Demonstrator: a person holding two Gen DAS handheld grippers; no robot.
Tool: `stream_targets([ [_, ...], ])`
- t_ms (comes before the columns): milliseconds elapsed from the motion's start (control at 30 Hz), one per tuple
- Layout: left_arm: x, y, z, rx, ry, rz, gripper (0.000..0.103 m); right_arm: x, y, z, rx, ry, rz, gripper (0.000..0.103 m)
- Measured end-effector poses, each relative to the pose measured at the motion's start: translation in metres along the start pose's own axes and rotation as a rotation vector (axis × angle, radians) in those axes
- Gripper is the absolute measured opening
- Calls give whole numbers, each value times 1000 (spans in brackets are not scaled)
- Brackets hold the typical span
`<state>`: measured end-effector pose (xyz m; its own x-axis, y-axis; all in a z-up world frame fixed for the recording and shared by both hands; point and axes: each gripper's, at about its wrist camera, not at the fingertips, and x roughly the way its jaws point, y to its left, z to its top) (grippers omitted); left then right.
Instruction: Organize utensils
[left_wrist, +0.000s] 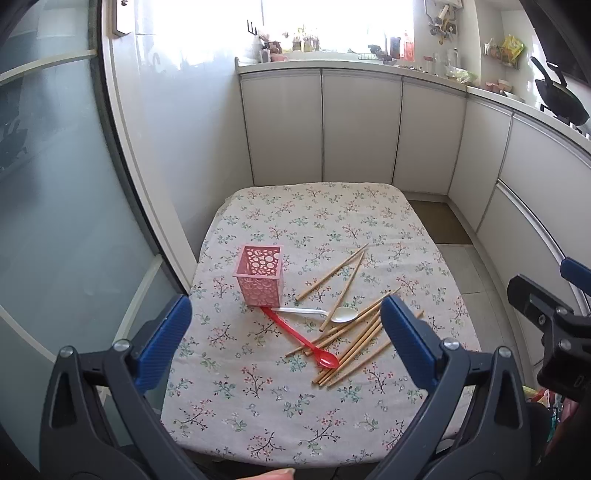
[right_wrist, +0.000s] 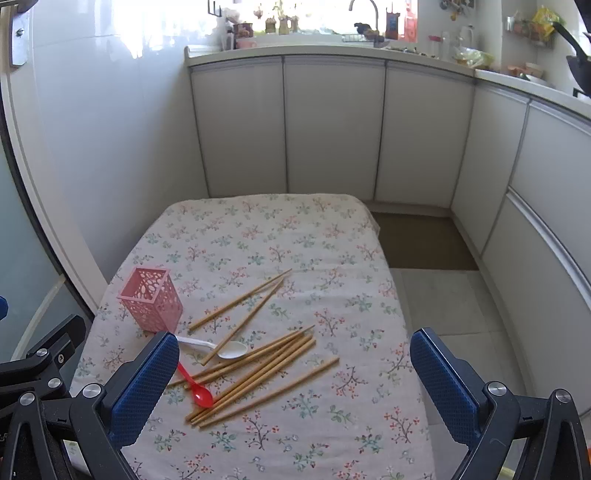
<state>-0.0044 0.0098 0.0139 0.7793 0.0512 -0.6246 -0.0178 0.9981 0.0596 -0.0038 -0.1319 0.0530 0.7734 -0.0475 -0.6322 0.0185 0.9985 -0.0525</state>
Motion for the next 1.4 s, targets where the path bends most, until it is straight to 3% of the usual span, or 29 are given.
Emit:
stream_targets([
  [1400,-8,3,1,-56,-74,5,102,-11,-6,5,27,-74,-40,103],
])
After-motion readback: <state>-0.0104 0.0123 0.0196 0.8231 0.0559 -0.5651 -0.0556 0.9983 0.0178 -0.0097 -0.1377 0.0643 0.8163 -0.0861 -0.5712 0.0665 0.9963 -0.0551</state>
